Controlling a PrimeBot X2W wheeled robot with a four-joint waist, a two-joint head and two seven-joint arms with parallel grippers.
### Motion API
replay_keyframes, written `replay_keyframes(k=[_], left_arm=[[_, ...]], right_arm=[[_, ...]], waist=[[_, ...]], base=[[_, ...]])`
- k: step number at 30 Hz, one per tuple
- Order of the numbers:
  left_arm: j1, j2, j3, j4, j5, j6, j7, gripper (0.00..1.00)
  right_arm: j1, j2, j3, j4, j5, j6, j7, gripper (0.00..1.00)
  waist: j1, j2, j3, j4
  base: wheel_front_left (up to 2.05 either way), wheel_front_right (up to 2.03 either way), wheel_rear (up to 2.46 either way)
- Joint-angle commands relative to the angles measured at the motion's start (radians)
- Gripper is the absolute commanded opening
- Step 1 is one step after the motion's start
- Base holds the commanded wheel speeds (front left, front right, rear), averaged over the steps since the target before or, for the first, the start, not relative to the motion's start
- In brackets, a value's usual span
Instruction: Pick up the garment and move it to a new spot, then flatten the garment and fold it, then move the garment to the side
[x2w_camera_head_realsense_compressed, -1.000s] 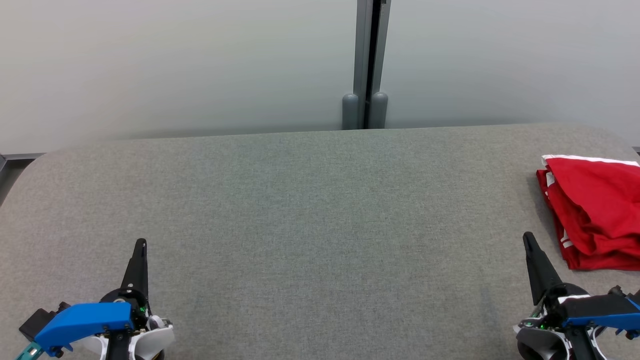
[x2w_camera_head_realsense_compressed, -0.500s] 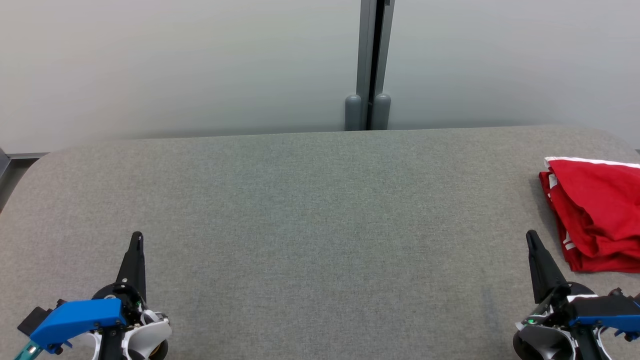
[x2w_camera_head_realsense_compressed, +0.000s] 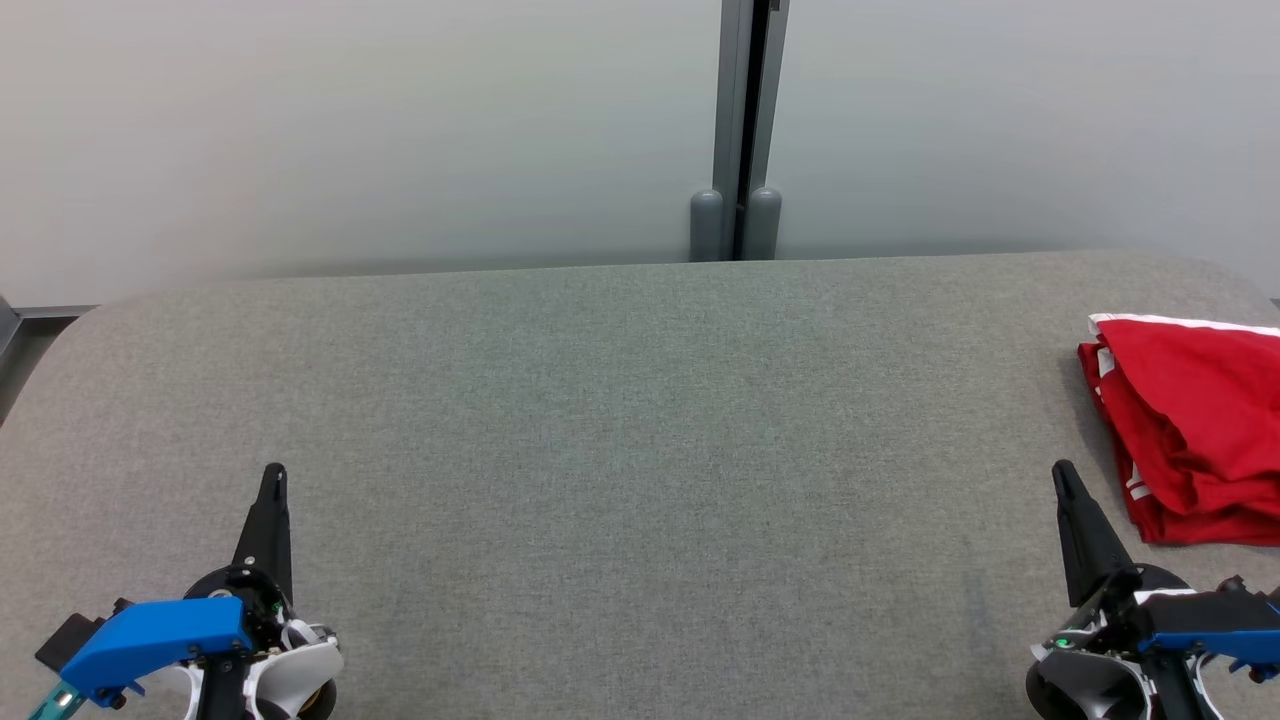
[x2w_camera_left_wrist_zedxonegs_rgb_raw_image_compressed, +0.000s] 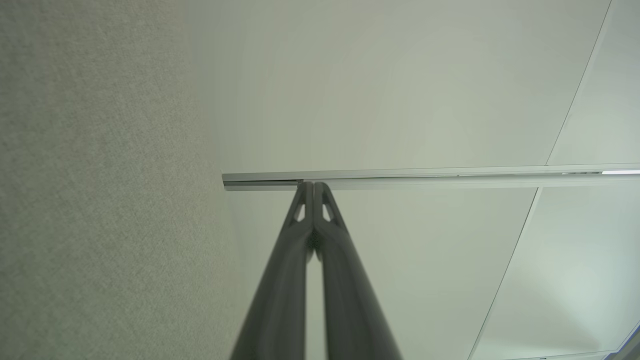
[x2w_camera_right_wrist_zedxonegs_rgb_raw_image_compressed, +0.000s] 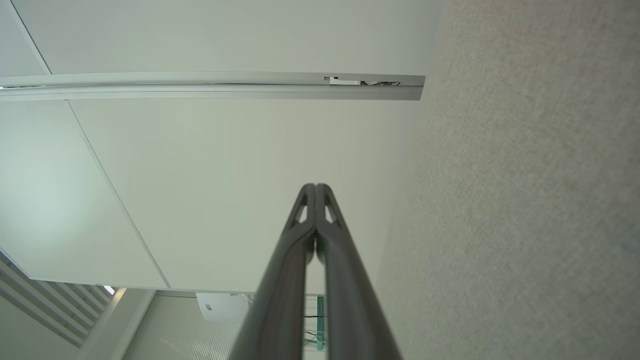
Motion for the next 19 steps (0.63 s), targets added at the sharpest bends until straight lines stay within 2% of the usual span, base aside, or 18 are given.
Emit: replay_keyframes(k=[1,19], left_arm=[[-0.009,-0.002,0.002,-0.004,-0.002,-0.005,0.004,0.00],[-0.009,-0.002,0.002,-0.004,-0.002,-0.005,0.004,0.00]], right_arm=[[-0.014,-0.004,-0.002,-0.002,0.003,0.001,0.003,0.00],[-0.014,-0.004,-0.002,-0.002,0.003,0.001,0.003,0.00]], waist=[[0.0001,0.0000,0.000,0.000],[0.0001,0.0000,0.000,0.000]], base=[[0.00,0.00,0.00],[0.00,0.00,0.00]])
